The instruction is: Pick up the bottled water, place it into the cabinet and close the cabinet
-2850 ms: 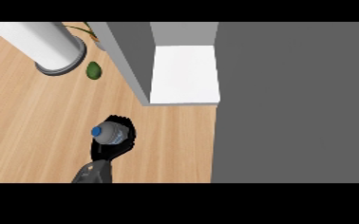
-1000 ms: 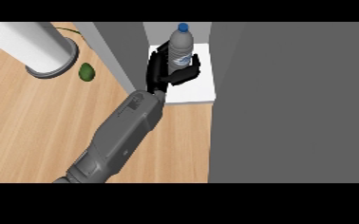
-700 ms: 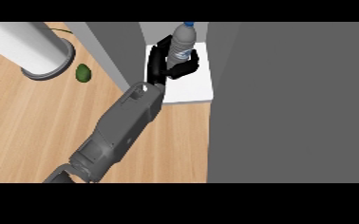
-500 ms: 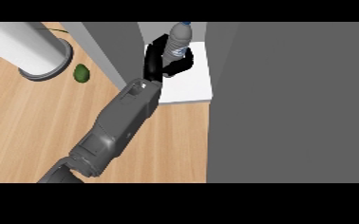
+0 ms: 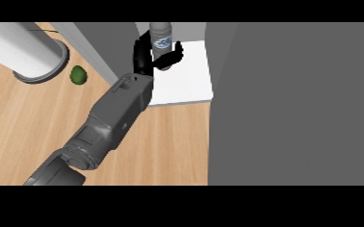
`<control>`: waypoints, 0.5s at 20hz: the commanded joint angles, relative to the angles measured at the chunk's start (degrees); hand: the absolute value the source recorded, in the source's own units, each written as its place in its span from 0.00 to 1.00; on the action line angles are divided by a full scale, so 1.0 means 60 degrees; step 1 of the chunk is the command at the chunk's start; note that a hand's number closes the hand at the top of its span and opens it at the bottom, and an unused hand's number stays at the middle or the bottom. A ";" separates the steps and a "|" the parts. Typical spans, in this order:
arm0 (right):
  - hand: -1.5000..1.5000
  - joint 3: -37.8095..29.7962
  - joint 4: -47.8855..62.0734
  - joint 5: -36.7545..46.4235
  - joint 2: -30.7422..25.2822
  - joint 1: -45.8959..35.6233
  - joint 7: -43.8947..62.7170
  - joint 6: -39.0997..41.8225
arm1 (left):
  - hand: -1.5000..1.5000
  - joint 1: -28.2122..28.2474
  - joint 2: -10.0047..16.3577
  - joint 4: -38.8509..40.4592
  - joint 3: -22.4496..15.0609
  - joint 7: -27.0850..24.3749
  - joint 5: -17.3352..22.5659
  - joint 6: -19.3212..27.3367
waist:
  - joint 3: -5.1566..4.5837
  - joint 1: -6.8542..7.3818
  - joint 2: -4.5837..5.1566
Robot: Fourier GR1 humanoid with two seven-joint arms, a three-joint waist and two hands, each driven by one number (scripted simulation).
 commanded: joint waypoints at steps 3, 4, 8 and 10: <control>0.00 -0.0066 -0.0191 -0.0747 -0.0001 -0.0009 0.0056 0.0156 | 0.00 -0.0320 0.0163 0.0725 -0.0169 -0.0708 -0.0472 0.0536 | 0.0000 -0.0108 0.0070; 0.00 0.0122 -0.0298 -0.0515 0.0091 0.0093 0.0147 0.0091 | 0.00 -0.0310 0.0042 0.0737 -0.0079 -0.0888 -0.0429 0.0716 | -0.0007 -0.0075 0.0042; 0.00 -0.0065 -0.0410 -0.0742 -0.0030 0.0081 0.0262 0.0201 | 0.00 -0.0971 0.0324 0.1118 -0.0197 -0.0421 -0.0636 0.0802 | -0.0004 -0.0097 0.0062; 0.00 0.0063 -0.0480 -0.0689 -0.0149 0.0331 0.0021 0.0535 | 0.00 -0.0988 0.0288 0.1147 -0.0053 -0.0450 -0.0523 0.0760 | -0.0008 -0.0285 0.0080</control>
